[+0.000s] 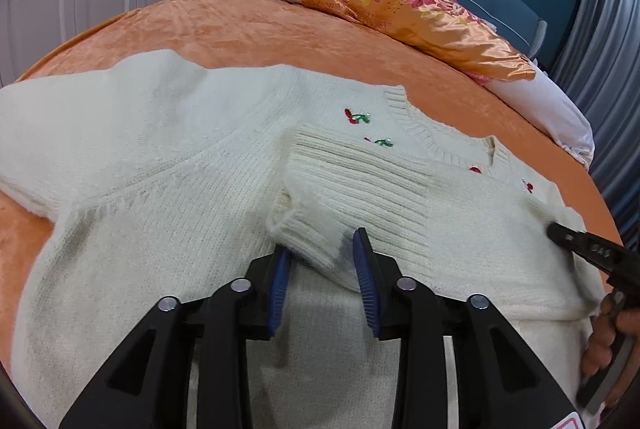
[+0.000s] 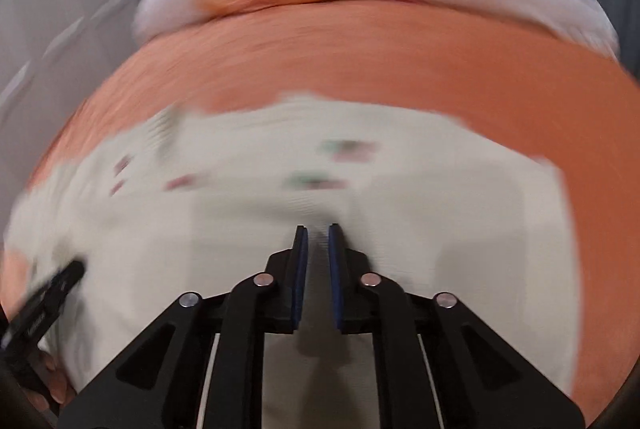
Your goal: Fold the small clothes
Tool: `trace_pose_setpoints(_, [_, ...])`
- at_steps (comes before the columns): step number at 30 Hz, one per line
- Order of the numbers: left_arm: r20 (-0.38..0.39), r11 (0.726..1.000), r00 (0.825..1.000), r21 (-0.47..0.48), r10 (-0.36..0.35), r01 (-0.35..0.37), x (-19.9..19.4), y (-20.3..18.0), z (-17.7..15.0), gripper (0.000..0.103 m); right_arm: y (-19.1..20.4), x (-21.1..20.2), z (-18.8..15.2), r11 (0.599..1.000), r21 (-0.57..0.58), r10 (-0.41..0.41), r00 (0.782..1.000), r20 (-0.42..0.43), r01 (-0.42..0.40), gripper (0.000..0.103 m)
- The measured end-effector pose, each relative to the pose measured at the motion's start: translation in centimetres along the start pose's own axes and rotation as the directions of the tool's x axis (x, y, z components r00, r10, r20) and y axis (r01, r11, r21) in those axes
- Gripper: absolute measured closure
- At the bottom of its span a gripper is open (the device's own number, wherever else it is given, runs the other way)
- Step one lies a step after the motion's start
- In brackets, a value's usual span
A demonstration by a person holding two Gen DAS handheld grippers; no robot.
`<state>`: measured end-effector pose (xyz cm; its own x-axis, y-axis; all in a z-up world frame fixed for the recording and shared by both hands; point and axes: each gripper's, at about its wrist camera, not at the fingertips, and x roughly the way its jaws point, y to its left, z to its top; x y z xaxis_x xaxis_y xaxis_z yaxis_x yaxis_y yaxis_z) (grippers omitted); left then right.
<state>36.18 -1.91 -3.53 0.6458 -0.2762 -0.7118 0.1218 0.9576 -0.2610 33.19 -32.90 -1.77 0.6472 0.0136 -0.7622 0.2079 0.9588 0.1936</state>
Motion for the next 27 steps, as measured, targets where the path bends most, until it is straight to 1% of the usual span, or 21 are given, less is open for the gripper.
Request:
trace_pose_setpoints(1, [-0.001, 1.0, 1.0, 0.01, 0.004, -0.004, 0.0, -0.2, 0.0, 0.066, -2.3, -0.5, 0.0, 0.998, 0.051, 0.025, 1.0, -0.005, -0.025, 0.103])
trace_pose_setpoints(4, [-0.005, 1.0, 1.0, 0.02, 0.016, -0.016, 0.0, -0.5, 0.1, 0.066, -3.2, -1.9, 0.0, 0.999, 0.04, 0.004, 1.0, -0.013, -0.003, 0.103])
trace_pose_setpoints(5, [-0.013, 1.0, 1.0, 0.02, 0.023, -0.023, -0.3, -0.6, 0.3, 0.066, -2.8, -2.8, -0.1, 0.999, 0.014, -0.032, 0.999, -0.015, 0.032, 0.095])
trace_pose_setpoints(6, [-0.02, 0.999, 0.999, 0.019, 0.027, -0.027, -0.5, -0.7, 0.5, 0.065, -2.4, -4.1, -0.3, 0.994, -0.016, -0.106, 0.994, -0.001, 0.106, 0.078])
trace_pose_setpoints(7, [-0.029, 0.999, 0.999, 0.013, 0.03, -0.029, -0.8, -0.7, 0.8, 0.059, -2.6, -5.2, -0.8, 0.992, -0.025, -0.123, 0.992, 0.015, 0.123, 0.061])
trace_pose_setpoints(8, [-0.031, 0.999, 0.999, -0.004, 0.032, -0.032, -1.3, -0.6, 1.1, 0.045, -3.1, -6.6, -1.5, 0.991, -0.018, -0.128, 0.991, 0.041, 0.129, 0.054])
trace_pose_setpoints(9, [-0.013, 0.999, 1.0, -0.043, 0.027, -0.028, -2.1, -0.1, 1.3, 0.037, -4.0, -7.5, -2.1, 0.992, 0.005, -0.126, 0.99, 0.055, 0.126, 0.047])
trace_pose_setpoints(10, [-0.004, 0.997, 1.0, -0.068, 0.022, -0.023, -2.4, 0.3, 1.2, 0.031, -5.5, -8.3, -3.1, 0.992, 0.043, -0.125, 0.991, 0.05, 0.122, 0.046])
trace_pose_setpoints(11, [-0.007, 0.994, 1.0, -0.111, 0.004, -0.005, -2.5, 0.9, 1.3, 0.031, -6.6, -8.4, -3.5, 0.99, 0.068, -0.124, 0.992, 0.035, 0.122, 0.046])
trace_pose_setpoints(13, [-0.072, 0.981, 0.997, -0.192, -0.033, 0.019, -1.3, 2.1, 1.2, 0.031, -8.4, -7.3, -4.5, 0.985, 0.124, -0.122, 0.992, -0.014, 0.123, 0.046])
trace_pose_setpoints(14, [-0.081, 0.981, 0.996, -0.194, -0.024, 0.008, -1.0, 2.0, 1.2, 0.036, -9.5, -6.6, -5.2, 0.982, 0.162, -0.092, 0.995, -0.043, 0.098, 0.046])
trace_pose_setpoints(15, [-0.088, 0.985, 0.996, -0.169, 0.004, -0.019, -0.8, 1.6, 1.3, 0.04, -10.2, -6.3, -5.6, 0.979, 0.194, -0.046, 0.998, -0.048, 0.055, 0.059])
trace_pose_setpoints(16, [-0.092, 0.992, 0.995, -0.112, 0.051, -0.061, -0.8, 0.7, 1.7, 0.063, -10.6, -6.2, -5.8, 0.976, 0.219, 0.006, 0.999, -0.037, 0.002, 0.078])
trace_pose_setpoints(17, [-0.094, 0.995, 0.995, -0.091, 0.035, -0.043, -1.0, 0.2, 1.9, 0.091, -10.7, -6.5, -5.5, 0.971, 0.237, 0.042, 0.999, -0.03, -0.033, 0.083])
trace_pose_setpoints(18, [-0.093, 0.996, 0.995, -0.084, 0.032, -0.04, -1.5, -0.3, 2.3, 0.093, -10.5, -7.4, -5.1, 0.971, 0.239, 0.029, 1.0, 0.002, -0.028, 0.091])
trace_pose_setpoints(19, [-0.077, 0.996, 0.997, -0.085, 0.021, -0.028, -2.0, -0.4, 2.6, 0.094, -10.4, -8.8, -4.5, 0.969, 0.239, 0.049, 0.997, 0.061, -0.062, 0.093])
trace_pose_setpoints(20, [-0.064, 0.997, 0.998, -0.077, 0.016, -0.021, -2.4, -0.7, 2.8, 0.094, -10.4, -9.9, -4.3, 0.967, 0.24, 0.058, 0.993, 0.101, -0.081, 0.094])
trace_pose_setpoints(22, [-0.093, 0.998, 0.995, -0.031, 0.047, -0.05, -1.5, -1.0, 2.3, 0.094, -10.7, -10.4, -4.7, 0.97, 0.234, 0.041, 0.991, 0.125, -0.07, 0.094])
trace_pose_setpoints(24, [-0.121, 0.997, 0.989, -0.007, 0.08, -0.082, 0.0, -0.7, 1.0, 0.093, -11.7, -7.1, -6.3, 0.974, 0.227, -0.011, 1.0, 0.001, 0.01, 0.094])
trace_pose_setpoints(25, [-0.099, 0.997, 0.992, -0.002, 0.077, -0.077, -0.2, -0.6, 0.8, 0.092, -12.2, -6.0, -7.0, 0.971, 0.241, 0.0, 1.0, -0.018, 0.004, 0.093])
trace_pose_setpoints(27, [-0.095, 0.997, 0.992, 0.005, 0.081, -0.081, -0.4, -0.8, 0.8, 0.092, -12.8, -7.2, -6.4, 0.957, 0.289, 0.021, 1.0, 0.009, -0.023, 0.092])
